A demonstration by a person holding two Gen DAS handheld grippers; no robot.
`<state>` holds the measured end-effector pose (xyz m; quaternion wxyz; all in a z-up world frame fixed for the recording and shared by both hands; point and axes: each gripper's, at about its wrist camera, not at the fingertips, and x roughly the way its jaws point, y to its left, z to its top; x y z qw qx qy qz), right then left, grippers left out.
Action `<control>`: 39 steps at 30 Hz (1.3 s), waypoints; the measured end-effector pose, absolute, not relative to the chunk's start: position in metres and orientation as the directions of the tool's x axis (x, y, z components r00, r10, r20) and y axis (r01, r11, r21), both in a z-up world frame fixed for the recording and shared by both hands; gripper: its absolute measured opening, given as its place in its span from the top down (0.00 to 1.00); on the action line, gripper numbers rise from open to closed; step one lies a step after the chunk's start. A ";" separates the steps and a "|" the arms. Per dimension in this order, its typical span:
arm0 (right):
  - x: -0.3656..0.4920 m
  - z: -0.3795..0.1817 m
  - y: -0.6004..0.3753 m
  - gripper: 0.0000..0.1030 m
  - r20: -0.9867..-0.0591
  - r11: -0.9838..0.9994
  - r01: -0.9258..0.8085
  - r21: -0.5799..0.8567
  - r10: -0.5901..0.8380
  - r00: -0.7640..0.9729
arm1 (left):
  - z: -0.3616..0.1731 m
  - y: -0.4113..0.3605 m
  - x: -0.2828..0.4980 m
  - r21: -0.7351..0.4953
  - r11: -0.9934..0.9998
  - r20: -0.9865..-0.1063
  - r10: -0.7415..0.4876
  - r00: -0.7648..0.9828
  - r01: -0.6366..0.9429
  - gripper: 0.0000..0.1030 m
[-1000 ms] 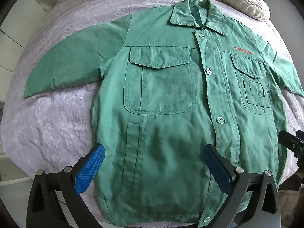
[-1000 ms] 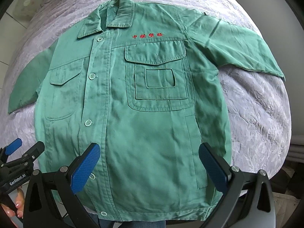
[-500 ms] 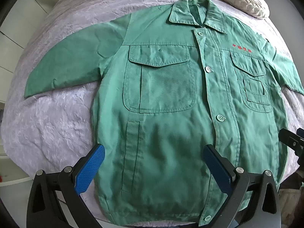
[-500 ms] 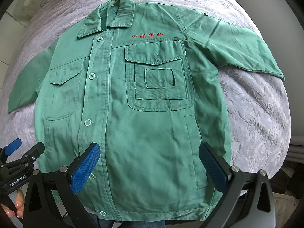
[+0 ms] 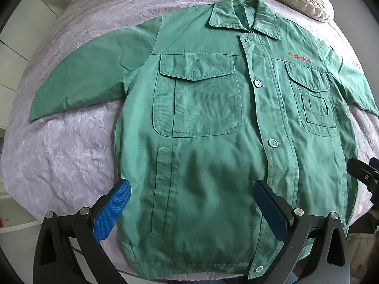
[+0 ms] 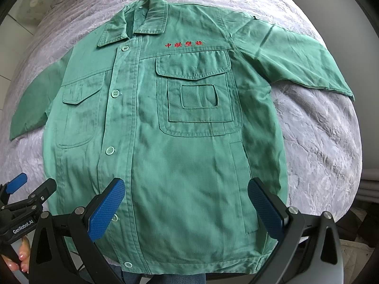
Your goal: Fold large clothes
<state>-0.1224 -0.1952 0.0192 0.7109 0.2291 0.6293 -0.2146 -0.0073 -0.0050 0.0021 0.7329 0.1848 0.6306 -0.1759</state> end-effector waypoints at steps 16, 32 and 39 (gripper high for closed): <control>-0.124 0.021 -0.193 0.00 -0.993 0.805 0.592 0.052 -0.021 0.116 | 0.002 -0.004 -0.008 0.046 0.870 -0.990 -0.027 0.140 0.491 0.00; -0.122 0.020 -0.192 0.00 -0.994 0.806 0.590 0.047 -0.023 0.110 | 0.002 -0.004 -0.009 0.042 0.871 -0.990 -0.028 0.135 0.489 0.00; -0.121 0.019 -0.191 0.00 -0.994 0.806 0.589 0.047 -0.023 0.111 | 0.000 -0.002 -0.010 0.040 0.872 -0.991 -0.028 0.131 0.487 0.00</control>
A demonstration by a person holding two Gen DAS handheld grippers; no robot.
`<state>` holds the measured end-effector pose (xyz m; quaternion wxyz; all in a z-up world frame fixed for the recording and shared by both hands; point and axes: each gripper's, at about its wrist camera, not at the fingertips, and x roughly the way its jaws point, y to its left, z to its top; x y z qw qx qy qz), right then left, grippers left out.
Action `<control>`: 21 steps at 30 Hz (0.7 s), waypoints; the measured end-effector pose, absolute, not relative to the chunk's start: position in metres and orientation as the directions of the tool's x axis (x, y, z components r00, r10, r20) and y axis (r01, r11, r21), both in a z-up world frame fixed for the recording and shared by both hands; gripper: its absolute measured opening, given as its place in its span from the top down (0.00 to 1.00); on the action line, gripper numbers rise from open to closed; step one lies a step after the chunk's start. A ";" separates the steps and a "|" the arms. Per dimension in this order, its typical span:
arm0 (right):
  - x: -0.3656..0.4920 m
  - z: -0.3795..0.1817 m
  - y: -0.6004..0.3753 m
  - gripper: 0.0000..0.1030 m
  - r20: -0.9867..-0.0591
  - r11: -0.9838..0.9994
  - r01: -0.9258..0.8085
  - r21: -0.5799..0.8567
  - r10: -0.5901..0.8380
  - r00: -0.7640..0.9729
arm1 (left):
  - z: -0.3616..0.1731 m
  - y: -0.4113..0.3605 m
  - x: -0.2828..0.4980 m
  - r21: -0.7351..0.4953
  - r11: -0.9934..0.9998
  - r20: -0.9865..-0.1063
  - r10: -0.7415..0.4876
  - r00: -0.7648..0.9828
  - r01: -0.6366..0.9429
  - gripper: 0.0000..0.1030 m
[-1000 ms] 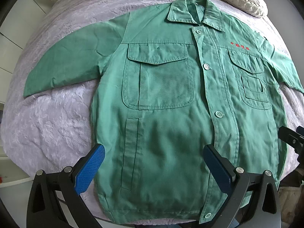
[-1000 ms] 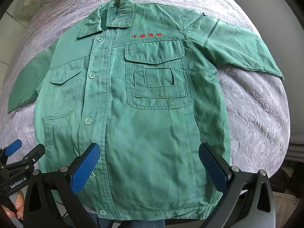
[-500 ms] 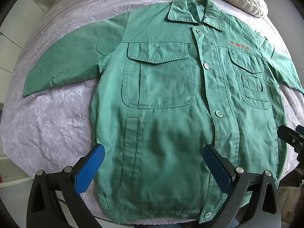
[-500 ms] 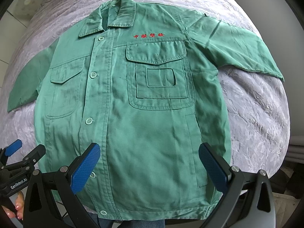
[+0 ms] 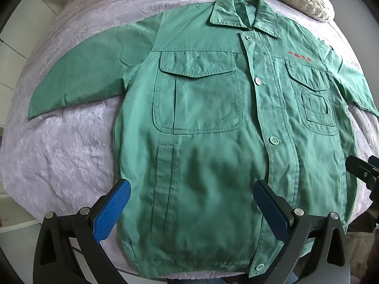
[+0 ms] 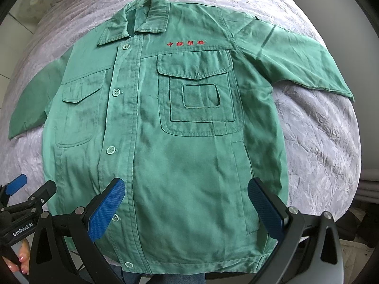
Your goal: Fold large clothes
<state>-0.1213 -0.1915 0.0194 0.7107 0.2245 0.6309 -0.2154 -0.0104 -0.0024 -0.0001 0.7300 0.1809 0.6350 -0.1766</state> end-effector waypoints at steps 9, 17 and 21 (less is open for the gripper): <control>-0.120 0.019 -0.190 0.00 -0.994 0.808 0.588 0.043 -0.026 0.107 | -0.001 0.000 -0.008 0.034 0.873 -0.992 -0.031 0.124 0.486 0.00; -0.116 0.021 -0.184 0.00 -0.994 0.815 0.578 0.035 -0.033 0.107 | -0.003 0.004 -0.004 0.015 0.874 -0.993 -0.044 0.109 0.486 0.00; -0.114 0.020 -0.182 0.00 -0.994 0.818 0.575 0.029 -0.034 0.099 | -0.005 0.010 0.000 -0.001 0.878 -0.993 -0.055 0.100 0.478 0.00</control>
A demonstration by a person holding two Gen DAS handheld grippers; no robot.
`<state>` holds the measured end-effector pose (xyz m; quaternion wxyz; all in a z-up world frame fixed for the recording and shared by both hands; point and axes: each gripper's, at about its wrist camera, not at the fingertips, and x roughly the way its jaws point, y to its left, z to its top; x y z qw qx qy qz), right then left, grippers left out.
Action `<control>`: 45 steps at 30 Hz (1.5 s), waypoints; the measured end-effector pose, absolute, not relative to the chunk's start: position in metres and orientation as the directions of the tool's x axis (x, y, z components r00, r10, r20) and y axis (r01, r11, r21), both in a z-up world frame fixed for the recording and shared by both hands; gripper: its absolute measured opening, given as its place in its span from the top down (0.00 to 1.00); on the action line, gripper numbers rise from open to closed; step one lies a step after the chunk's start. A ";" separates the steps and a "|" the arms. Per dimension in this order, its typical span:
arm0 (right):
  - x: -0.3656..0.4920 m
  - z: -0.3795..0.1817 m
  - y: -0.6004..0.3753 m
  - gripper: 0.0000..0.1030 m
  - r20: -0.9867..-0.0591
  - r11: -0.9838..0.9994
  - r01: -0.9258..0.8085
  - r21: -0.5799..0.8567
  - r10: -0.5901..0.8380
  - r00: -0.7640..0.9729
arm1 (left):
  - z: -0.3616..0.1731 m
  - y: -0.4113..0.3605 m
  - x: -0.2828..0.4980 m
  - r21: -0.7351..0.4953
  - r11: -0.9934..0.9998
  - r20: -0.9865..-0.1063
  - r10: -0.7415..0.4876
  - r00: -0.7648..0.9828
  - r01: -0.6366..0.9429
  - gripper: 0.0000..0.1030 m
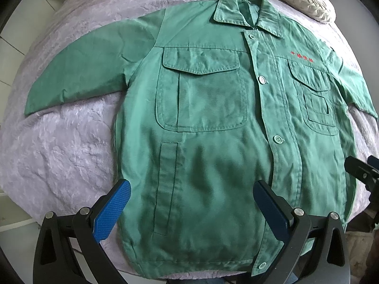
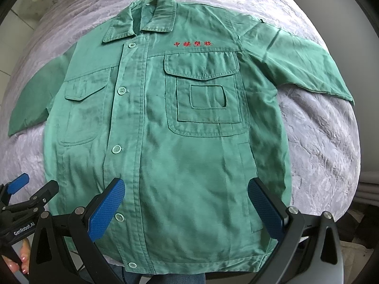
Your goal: Fold large clothes
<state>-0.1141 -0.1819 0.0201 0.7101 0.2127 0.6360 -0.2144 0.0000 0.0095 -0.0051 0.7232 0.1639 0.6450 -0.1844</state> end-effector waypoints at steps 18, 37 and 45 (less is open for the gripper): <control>-0.034 -0.004 -0.104 0.00 -0.901 0.803 0.422 0.422 0.318 0.295 | -0.031 0.157 0.143 -0.188 0.966 -0.938 -0.230 0.258 0.178 0.00; 0.040 -0.060 -0.024 0.00 -0.880 0.838 0.270 0.473 0.433 0.197 | -0.109 0.288 0.286 -0.511 0.849 -0.797 -0.410 0.443 -0.134 0.15; 0.026 -0.061 -0.047 0.00 -0.861 0.813 0.290 0.506 0.451 0.238 | -0.072 0.284 0.285 -0.468 0.883 -0.771 -0.387 0.506 -0.039 0.97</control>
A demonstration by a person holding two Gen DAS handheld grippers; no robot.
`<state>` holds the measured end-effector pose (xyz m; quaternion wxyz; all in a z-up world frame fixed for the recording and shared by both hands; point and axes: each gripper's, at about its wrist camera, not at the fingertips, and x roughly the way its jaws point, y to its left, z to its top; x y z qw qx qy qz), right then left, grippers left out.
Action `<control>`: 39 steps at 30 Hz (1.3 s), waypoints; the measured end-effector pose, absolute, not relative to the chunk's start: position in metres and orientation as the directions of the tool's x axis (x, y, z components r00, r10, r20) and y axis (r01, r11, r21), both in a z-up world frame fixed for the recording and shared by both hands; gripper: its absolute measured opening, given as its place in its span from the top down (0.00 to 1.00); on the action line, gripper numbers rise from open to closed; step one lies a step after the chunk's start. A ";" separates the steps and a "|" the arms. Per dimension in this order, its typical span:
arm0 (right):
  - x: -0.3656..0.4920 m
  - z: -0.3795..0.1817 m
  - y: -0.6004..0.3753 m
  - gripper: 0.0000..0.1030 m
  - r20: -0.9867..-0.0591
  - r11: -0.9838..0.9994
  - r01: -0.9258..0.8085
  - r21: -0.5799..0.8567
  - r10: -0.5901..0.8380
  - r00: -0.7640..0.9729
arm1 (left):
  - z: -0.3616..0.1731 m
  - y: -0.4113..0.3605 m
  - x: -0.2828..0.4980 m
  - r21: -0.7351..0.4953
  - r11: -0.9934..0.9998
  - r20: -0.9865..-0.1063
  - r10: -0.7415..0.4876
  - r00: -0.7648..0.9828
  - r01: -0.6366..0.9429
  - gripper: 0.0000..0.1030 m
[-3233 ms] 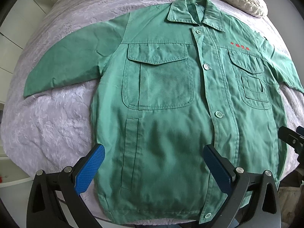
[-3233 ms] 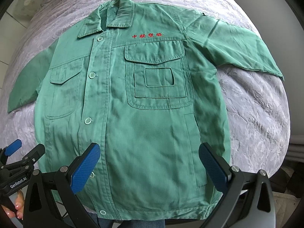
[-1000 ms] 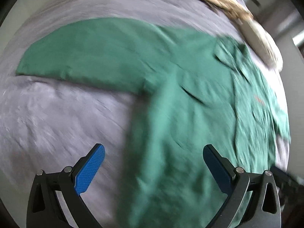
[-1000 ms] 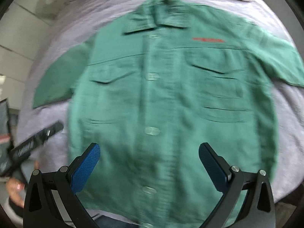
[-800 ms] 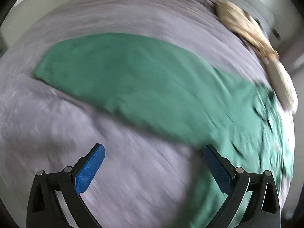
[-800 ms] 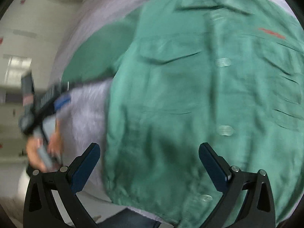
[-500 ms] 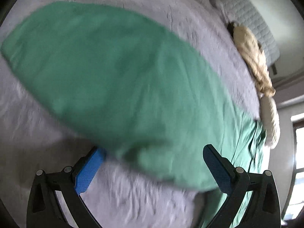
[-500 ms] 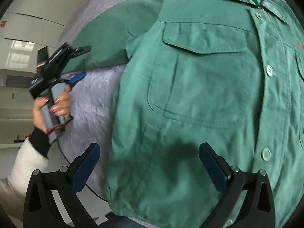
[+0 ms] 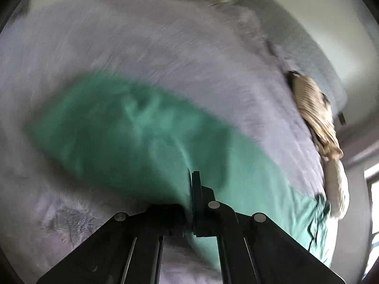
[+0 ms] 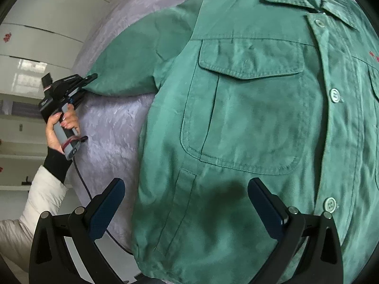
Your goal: Fold large clothes
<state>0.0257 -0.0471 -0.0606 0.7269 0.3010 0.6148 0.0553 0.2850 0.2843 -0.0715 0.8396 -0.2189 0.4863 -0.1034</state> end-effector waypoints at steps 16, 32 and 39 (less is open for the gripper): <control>-0.043 -0.025 -0.176 0.00 -0.851 0.742 0.474 0.475 0.249 0.462 | 0.018 -0.084 0.170 -0.333 0.602 -0.708 -0.668 0.230 0.726 0.97; -0.096 -0.041 -0.267 0.00 -0.895 0.693 0.611 0.384 0.117 0.430 | -0.036 -0.102 0.073 0.040 0.600 -0.833 -0.422 0.359 0.799 0.08; -0.011 -0.014 -0.229 0.00 -0.876 0.856 0.415 0.309 0.086 0.474 | -0.049 0.031 0.154 0.045 0.883 -0.878 -0.188 0.440 0.467 0.08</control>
